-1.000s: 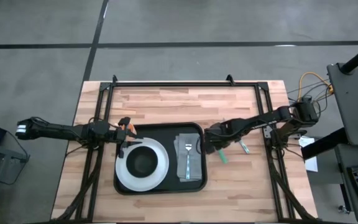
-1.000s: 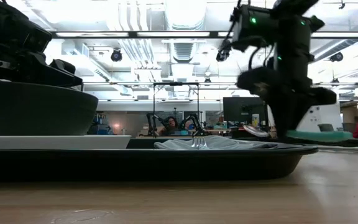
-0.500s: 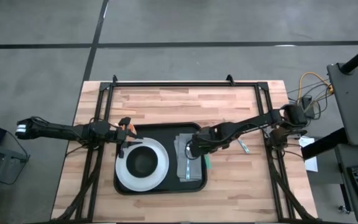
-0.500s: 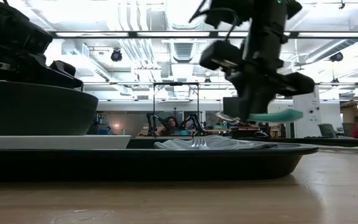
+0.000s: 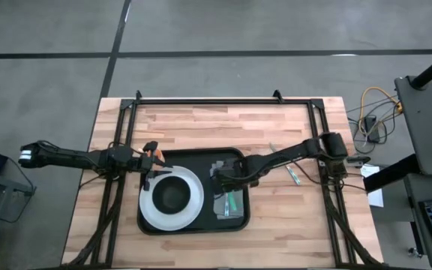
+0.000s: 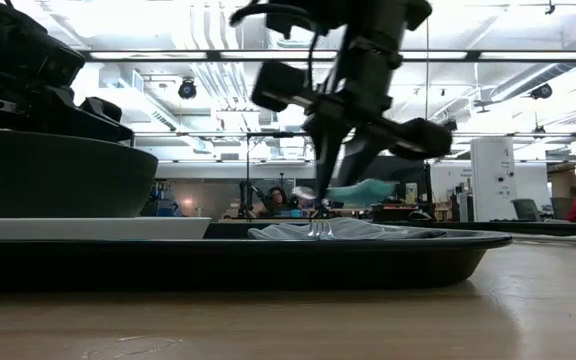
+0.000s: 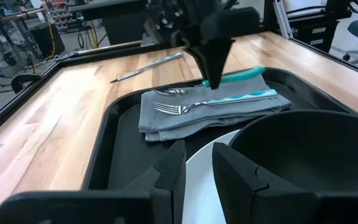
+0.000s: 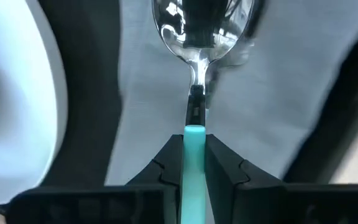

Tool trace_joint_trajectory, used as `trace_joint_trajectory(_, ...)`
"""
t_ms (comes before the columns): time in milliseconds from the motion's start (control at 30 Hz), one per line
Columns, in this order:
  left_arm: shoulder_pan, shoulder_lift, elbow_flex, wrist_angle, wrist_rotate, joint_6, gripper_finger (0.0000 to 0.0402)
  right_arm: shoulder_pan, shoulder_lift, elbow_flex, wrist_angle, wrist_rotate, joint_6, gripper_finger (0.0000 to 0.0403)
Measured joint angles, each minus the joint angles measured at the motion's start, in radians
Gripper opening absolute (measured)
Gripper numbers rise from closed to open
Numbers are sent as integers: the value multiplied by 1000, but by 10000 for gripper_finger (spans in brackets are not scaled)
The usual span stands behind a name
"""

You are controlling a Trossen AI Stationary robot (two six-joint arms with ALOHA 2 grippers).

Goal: Set up tray
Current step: Put the green spoon on the gray napkin to the left of the white fork

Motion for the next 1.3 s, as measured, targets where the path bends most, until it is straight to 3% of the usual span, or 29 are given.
trace_joint_trajectory(300,0,1,0,0,0,0,62,7,74,99,1,26,81,30)
trace_joint_trajectory(733,0,3,0,0,0,0,62,79,108,113,28,73,228,30)
trace_joint_trajectory(1300,0,6,0,0,0,0,62,58,161,112,77,99,197,30)
